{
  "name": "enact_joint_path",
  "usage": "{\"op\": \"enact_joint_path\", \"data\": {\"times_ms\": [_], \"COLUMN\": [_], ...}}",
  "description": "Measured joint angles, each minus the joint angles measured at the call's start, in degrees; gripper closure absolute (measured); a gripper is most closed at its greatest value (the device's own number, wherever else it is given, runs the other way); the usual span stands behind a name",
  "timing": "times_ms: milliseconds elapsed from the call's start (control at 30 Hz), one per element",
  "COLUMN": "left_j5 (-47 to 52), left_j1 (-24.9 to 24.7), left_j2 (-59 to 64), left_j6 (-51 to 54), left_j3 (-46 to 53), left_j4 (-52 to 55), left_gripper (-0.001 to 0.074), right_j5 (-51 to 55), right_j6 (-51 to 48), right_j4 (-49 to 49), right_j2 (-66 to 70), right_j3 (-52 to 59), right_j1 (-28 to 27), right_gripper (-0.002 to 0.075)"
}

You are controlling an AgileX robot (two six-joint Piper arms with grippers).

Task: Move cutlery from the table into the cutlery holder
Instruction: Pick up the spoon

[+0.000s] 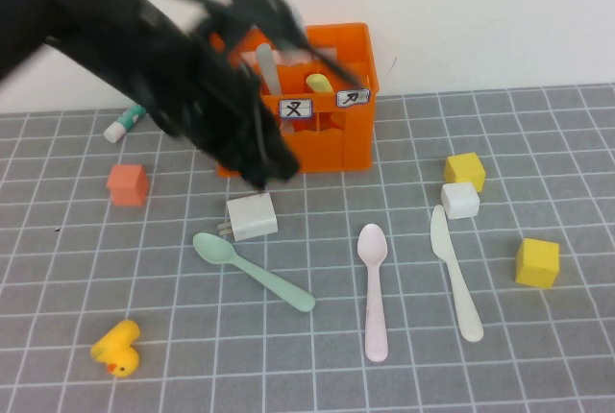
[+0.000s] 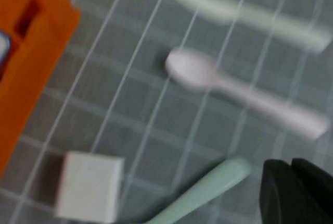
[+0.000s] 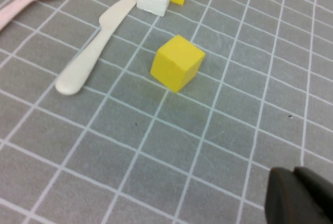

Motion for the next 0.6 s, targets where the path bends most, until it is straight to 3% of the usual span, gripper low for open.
{"op": "enact_joint_path", "data": {"times_ms": [233, 600], "left_j5": [-1.2, -3.1], "left_j1": [-8.4, -8.6], "left_j2": [10.5, 13.8], "left_j6": [12.3, 15.8], "left_j3": [0.0, 0.0], "left_j4": [22.6, 24.8], "left_gripper": [0.0734, 0.0734], "right_j5": [0.0, 0.0], "right_j6": [-4.9, -6.3], "right_j4": [0.0, 0.1], "right_j2": [0.0, 0.0], "right_j3": [0.0, 0.4], "right_j1": [0.0, 0.0], "right_gripper": [0.0729, 0.0729]}}
